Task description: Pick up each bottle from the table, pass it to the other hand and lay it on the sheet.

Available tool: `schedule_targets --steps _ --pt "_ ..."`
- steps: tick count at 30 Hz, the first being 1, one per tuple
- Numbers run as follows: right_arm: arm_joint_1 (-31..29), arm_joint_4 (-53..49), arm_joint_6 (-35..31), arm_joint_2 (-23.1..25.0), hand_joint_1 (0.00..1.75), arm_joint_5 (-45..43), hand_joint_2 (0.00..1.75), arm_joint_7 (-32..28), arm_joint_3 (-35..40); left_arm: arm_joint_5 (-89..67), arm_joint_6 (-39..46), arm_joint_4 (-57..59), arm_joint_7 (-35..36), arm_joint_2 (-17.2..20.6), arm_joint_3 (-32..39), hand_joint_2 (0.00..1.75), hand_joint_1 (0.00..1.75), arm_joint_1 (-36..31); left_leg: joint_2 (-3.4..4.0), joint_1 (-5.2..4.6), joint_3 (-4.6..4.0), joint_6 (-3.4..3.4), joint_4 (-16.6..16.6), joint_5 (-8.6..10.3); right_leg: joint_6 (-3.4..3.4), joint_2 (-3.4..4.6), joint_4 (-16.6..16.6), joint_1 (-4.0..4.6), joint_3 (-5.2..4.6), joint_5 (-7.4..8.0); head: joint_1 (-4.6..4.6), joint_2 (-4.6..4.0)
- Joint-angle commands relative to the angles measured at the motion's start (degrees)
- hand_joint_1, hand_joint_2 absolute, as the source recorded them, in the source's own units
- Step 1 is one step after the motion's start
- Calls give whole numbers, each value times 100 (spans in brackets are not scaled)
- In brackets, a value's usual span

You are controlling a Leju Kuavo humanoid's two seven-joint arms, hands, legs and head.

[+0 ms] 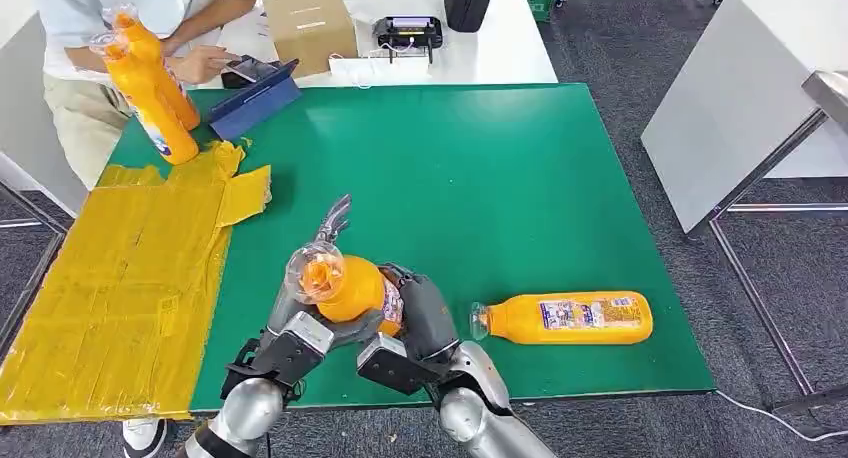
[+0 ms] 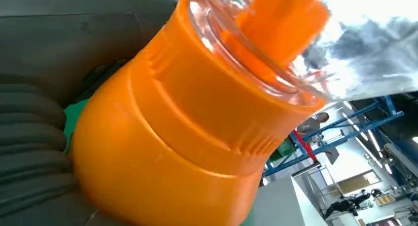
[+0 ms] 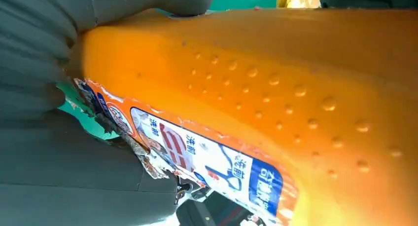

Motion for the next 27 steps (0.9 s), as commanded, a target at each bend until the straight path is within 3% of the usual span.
schedule_targets --steps 1,5,6,7,8,9,27 --pt "-49 -6 5 -141 171 44 175 -67 396 37 -34 290 39 66 134 175 0 -151 -3 11 34 -9 -1 -16 -11 27 -7 6 36 -12 0 0" --pt "-49 -6 5 -141 171 44 175 -67 396 37 -34 290 39 66 134 175 0 -151 -4 8 24 -8 -2 -10 -9 20 -6 4 26 -8 -2 0" --pt "-63 35 -59 -121 173 75 175 -94 372 185 -194 302 20 63 104 175 7 -159 -3 6 18 -7 -3 -7 -8 18 -6 3 20 -5 -2 0" --pt "-63 46 -103 -109 171 90 175 -124 358 410 -414 308 -5 89 91 175 52 -178 -6 10 32 -10 -1 -15 -12 25 -5 5 34 -12 -2 0" --pt "-67 44 -139 -105 171 108 175 -137 358 423 -429 313 -12 98 88 175 150 -181 -5 6 17 -6 -3 -6 -8 15 -6 3 18 -5 -2 0" --pt "-63 36 -197 -105 171 136 175 -152 339 408 -425 296 -26 114 76 175 175 -181 -6 12 36 -11 0 -17 -14 27 -6 7 39 -14 -2 0" --pt "-44 -41 -342 -101 175 61 175 -135 212 567 -445 198 -99 98 108 175 175 -154 -6 11 29 -9 2 -15 -11 24 -4 6 32 -12 0 0"
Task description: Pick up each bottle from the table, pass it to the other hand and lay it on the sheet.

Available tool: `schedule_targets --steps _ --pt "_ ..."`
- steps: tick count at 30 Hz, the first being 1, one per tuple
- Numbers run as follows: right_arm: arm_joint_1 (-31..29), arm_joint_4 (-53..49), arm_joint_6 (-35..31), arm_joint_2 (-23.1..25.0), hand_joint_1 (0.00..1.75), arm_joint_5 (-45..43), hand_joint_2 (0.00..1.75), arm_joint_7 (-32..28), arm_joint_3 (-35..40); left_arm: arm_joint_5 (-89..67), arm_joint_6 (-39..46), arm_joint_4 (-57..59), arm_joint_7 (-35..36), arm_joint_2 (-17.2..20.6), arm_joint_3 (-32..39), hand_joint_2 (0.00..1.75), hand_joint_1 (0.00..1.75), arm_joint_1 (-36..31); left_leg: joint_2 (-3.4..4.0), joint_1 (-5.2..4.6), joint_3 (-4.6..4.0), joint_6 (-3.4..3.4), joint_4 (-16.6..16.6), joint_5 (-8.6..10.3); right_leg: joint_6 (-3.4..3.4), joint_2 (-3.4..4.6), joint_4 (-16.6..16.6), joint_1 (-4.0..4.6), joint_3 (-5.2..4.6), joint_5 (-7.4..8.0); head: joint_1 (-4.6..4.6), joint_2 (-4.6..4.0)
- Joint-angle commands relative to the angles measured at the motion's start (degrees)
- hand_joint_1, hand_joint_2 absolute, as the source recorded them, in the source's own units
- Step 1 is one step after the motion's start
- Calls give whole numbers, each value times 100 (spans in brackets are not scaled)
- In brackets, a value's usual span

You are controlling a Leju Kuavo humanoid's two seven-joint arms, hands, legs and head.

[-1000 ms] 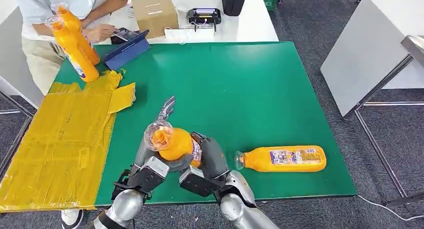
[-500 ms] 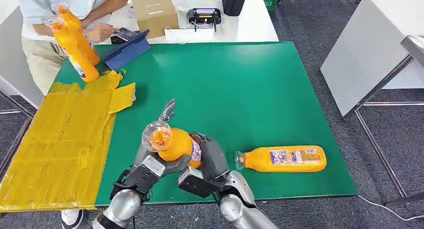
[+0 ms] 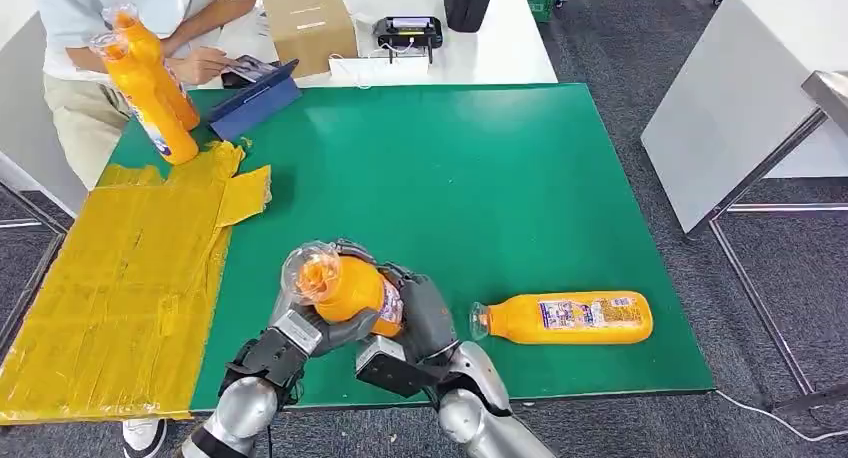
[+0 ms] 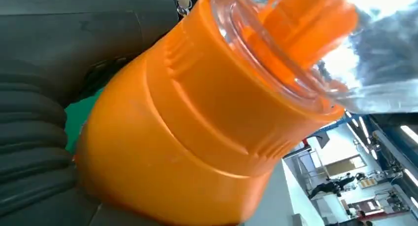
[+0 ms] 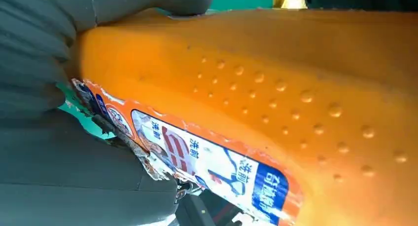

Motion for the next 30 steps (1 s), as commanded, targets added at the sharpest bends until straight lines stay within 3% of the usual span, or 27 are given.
schedule_targets --steps 1,2,3,4,11,18,23,27,28,30 --pt "-47 -44 -83 -122 175 -13 175 -49 186 49 1 186 19 61 61 175 175 -179 -6 12 33 -10 2 -18 -12 28 -4 7 36 -14 0 0" --pt "-25 -96 -120 -130 171 -42 175 -54 116 28 42 152 1 65 50 175 175 -183 -6 8 22 -7 1 -12 -8 20 -4 4 25 -10 2 0" --pt "7 -192 -163 -139 44 -79 175 -66 38 -46 113 131 -2 75 43 175 175 -194 -6 12 36 -10 3 -20 -12 29 -5 7 40 -16 0 0" --pt "29 -281 -185 -159 0 -93 175 -69 -26 -134 211 115 13 87 60 175 175 -207 -10 10 27 -9 2 -14 -10 19 -3 5 31 -13 2 0" --pt "240 -1261 -147 -388 0 -331 175 13 -814 -2421 1320 17 602 283 256 175 175 -348 -23 12 26 -9 9 -15 -12 12 1 6 34 -17 2 0" --pt "345 -1502 -16 -423 0 -366 175 39 -894 -2432 1282 -72 616 312 332 175 175 -312 -12 9 21 -8 3 -12 -9 16 -2 5 26 -11 0 0" --pt "707 -2573 -86 -571 0 -572 175 -179 -1373 -5082 1803 -135 1784 729 1091 175 175 -386 -10 9 18 -9 4 -11 -10 15 0 5 20 -11 0 0" --pt "861 -3197 -62 -608 0 -527 175 -237 -1555 -7048 1189 347 2452 1051 1485 175 175 -610 -6 8 13 -9 5 -8 -11 18 5 5 12 -9 0 0" --pt "811 -3279 -91 -598 0 -498 175 -259 -1547 -7131 671 738 2935 1543 859 175 175 -848 -8 12 23 -12 7 -13 -13 22 5 7 22 -13 0 0" --pt "682 -3351 -149 -578 0 -348 175 -173 -1504 -7131 652 1758 3421 1609 259 175 175 -1175 -19 9 23 -11 0 -5 -12 7 2 4 23 -11 0 0"
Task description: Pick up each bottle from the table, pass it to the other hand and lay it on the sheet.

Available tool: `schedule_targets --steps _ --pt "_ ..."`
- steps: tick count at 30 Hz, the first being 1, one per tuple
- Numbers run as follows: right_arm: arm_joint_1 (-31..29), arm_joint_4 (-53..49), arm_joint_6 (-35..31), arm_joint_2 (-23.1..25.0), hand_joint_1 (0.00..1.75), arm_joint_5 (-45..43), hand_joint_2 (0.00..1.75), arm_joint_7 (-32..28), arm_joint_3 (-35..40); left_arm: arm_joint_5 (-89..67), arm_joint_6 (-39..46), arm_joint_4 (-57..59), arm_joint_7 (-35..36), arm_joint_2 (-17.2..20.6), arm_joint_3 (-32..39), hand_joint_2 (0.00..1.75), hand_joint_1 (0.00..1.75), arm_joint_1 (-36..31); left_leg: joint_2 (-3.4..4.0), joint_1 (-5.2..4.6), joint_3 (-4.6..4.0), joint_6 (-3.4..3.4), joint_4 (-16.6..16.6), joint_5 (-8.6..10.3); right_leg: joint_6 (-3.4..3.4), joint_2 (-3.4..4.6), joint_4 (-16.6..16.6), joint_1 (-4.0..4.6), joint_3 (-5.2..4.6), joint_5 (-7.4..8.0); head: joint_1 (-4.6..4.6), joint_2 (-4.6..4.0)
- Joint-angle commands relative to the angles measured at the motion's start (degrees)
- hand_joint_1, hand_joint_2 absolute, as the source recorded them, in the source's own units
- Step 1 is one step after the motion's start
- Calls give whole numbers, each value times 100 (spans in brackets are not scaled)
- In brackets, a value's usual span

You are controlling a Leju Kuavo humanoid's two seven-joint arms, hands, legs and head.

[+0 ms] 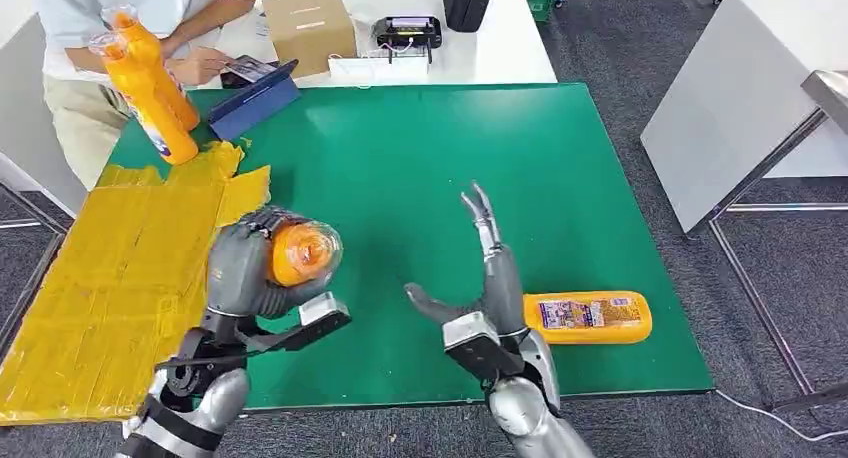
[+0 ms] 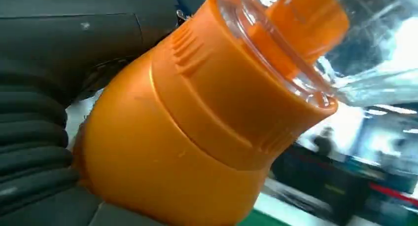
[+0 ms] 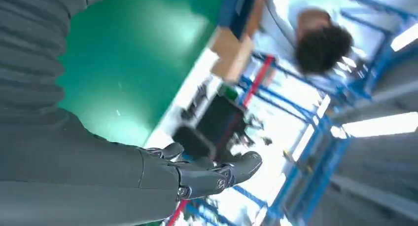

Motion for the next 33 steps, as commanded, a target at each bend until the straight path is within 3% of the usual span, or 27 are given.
schedule_targets --steps 1,5,6,11,17,18,19,22,29,33 --pt "-45 -1026 -59 -189 0 200 175 43 -300 -1290 -832 2104 1395 1017 -706 175 175 -1012 -23 3 21 -8 -5 -1 -9 -1 -2 0 23 -9 2 0" --pt "-97 -957 -229 -205 0 451 175 57 -268 -1290 -1307 2399 1563 1014 -871 175 175 -1107 -7 10 24 -10 2 -6 -11 20 -3 5 26 -7 0 0" --pt "-190 -938 -232 -245 0 504 175 102 -209 -1290 -1372 2965 1598 910 -719 175 175 -1173 -12 13 28 -11 5 -10 -13 20 -2 8 34 -11 2 0" --pt "-300 -1031 -358 -385 0 597 175 145 -102 -1290 -778 4961 1584 715 -197 175 175 -1540 4 6 43 -7 -8 -3 -13 33 -9 0 45 -5 2 0" --pt "-325 -981 -283 -616 0 650 175 184 -72 -1120 -350 6081 1323 642 536 175 175 -1712 12 8 33 -8 -2 -5 -12 37 -6 4 34 -3 2 0" --pt "-323 -951 -281 -625 0 652 175 193 -80 -1127 -228 6174 1280 616 600 175 65 -1726 10 12 44 -11 -1 -11 -14 44 -6 7 46 -7 0 0" --pt "-362 -831 -116 -727 0 758 175 297 -12 -1105 368 6137 1223 563 755 175 0 -1604 7 5 39 -7 -5 -4 -10 32 -7 1 41 -4 2 0" --pt "-508 -533 253 -965 0 1194 175 649 151 -1140 817 6073 1105 470 1045 175 0 -1442 23 10 62 -9 -9 -12 -13 59 -15 5 63 -2 0 0" --pt "-575 -424 435 -1108 0 1411 175 764 208 -1160 980 5927 1023 423 1178 175 0 -1377 8 12 56 -10 -3 -14 -13 44 -11 5 63 -9 4 0" --pt "-532 -88 896 -1506 0 2048 175 1064 296 -4 1160 4514 -277 8 1841 175 0 -802 1 3 45 -6 -9 -2 -7 26 -11 0 52 0 0 0"
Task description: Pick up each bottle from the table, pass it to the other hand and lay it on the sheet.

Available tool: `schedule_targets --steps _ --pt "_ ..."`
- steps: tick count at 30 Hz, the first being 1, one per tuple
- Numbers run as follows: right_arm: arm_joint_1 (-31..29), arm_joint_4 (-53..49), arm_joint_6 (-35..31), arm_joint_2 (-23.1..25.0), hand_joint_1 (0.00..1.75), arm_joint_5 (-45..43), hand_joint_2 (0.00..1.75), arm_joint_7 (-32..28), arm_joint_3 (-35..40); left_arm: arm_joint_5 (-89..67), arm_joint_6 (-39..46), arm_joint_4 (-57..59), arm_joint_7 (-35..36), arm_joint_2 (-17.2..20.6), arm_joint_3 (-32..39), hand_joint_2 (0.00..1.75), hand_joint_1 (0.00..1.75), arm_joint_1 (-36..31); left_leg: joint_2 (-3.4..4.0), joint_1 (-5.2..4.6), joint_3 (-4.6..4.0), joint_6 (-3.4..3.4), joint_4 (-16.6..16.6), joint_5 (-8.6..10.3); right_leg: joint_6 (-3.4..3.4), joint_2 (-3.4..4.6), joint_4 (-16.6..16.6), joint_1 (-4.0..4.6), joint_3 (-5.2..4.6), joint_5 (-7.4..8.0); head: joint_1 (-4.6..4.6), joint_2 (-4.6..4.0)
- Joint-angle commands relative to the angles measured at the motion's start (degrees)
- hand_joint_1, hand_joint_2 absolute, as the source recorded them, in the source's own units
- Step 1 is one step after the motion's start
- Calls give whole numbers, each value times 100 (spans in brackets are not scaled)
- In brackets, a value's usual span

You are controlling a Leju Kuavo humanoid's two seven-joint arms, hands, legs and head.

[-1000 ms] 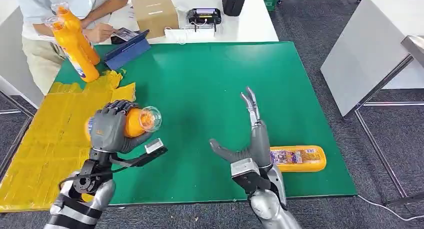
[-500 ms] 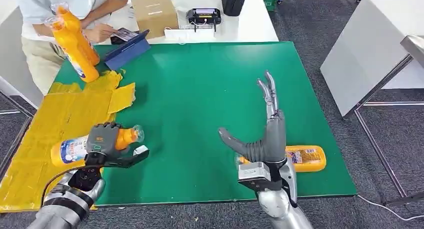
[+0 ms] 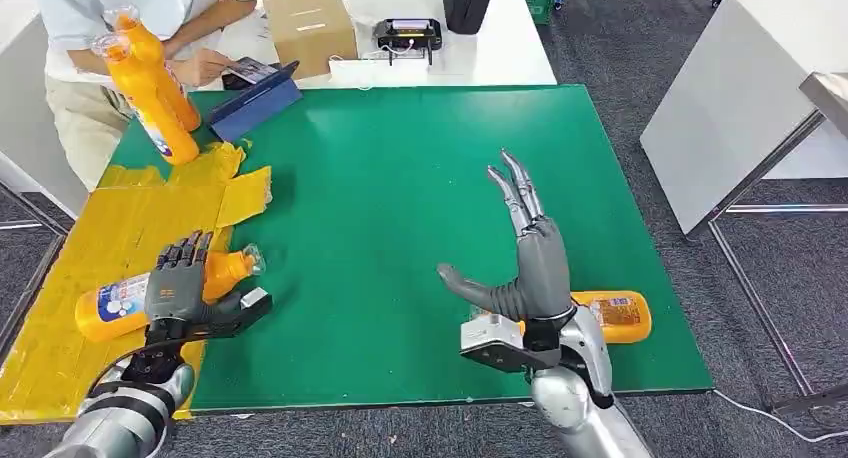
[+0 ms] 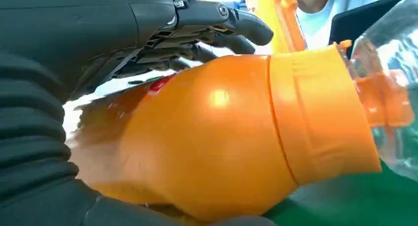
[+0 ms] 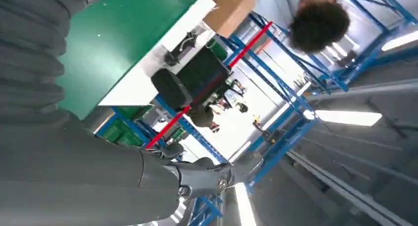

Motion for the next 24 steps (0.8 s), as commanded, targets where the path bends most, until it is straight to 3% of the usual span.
schedule_targets --steps 1,4,6,15,24 --pt "-215 862 767 -872 0 917 175 506 376 1495 221 -1376 -1728 -742 1083 175 0 808 3 9 33 -6 -6 -12 -8 33 -16 5 35 -5 -2 0" --pt "-114 1073 1130 -1411 0 1108 175 457 363 2247 197 -2906 -2373 -1074 871 175 0 1482 -21 7 32 0 -6 -11 -2 6 -20 2 38 -10 -2 0" --pt "-71 1151 1332 -1767 0 947 175 109 324 1695 202 -3652 -2386 -1161 321 175 0 1857 -24 10 32 2 2 -19 1 7 -22 3 45 -15 -2 0" --pt "75 1167 1565 -2367 0 917 175 20 -83 1712 148 -4191 -2392 -1263 -1382 175 0 2239 -21 -15 3 22 4 -25 3 -3 -20 -16 15 -10 -2 0" --pt "334 1103 1580 -2476 0 1131 175 292 -415 2417 -5 -4727 -2648 -1223 -1759 175 0 2471 -10 -9 9 16 5 -33 2 12 -20 -10 18 -13 -4 0"
